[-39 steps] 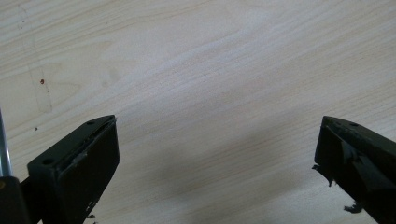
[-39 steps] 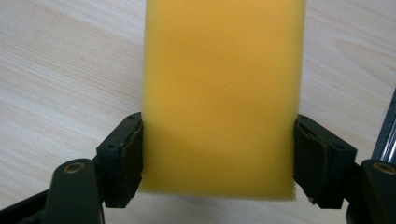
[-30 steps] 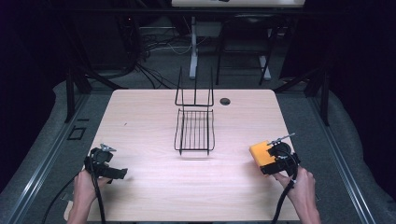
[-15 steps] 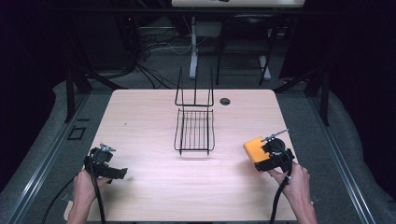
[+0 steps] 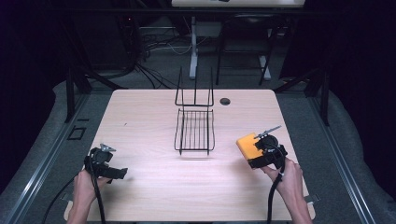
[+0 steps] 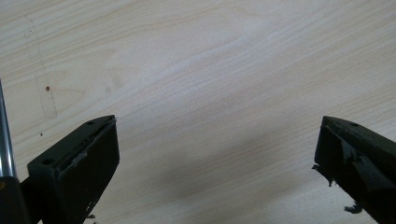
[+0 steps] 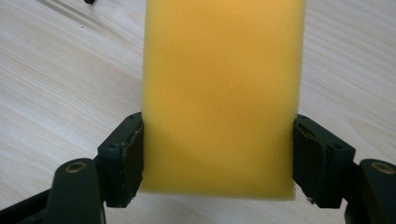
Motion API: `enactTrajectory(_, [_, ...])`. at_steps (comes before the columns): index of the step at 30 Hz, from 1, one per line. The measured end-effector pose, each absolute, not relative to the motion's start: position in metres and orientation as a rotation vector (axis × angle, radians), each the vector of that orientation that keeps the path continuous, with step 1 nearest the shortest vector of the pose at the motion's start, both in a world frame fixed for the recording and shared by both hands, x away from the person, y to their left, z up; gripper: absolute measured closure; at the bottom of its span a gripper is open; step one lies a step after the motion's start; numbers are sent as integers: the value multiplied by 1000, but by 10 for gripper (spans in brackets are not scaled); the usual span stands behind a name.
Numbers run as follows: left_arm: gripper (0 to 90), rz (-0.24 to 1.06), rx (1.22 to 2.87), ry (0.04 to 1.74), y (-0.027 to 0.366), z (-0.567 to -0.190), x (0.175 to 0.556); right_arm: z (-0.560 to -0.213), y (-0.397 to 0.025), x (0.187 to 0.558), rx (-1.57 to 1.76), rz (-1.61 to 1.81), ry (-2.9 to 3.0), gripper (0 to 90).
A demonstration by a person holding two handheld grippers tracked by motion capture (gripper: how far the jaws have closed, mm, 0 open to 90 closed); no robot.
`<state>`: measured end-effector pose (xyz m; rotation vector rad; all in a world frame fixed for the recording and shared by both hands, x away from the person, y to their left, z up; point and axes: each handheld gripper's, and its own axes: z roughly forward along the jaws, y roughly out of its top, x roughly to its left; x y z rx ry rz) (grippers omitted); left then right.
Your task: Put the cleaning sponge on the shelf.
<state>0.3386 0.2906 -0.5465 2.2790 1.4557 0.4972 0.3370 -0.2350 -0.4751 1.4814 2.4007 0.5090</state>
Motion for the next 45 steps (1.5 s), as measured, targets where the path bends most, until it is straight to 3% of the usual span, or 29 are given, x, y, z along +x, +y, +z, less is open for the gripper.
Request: enactTrajectory(45, [0,507,2269,1445,290,-546,339,-469,-165,366,1334,620,2468,273])
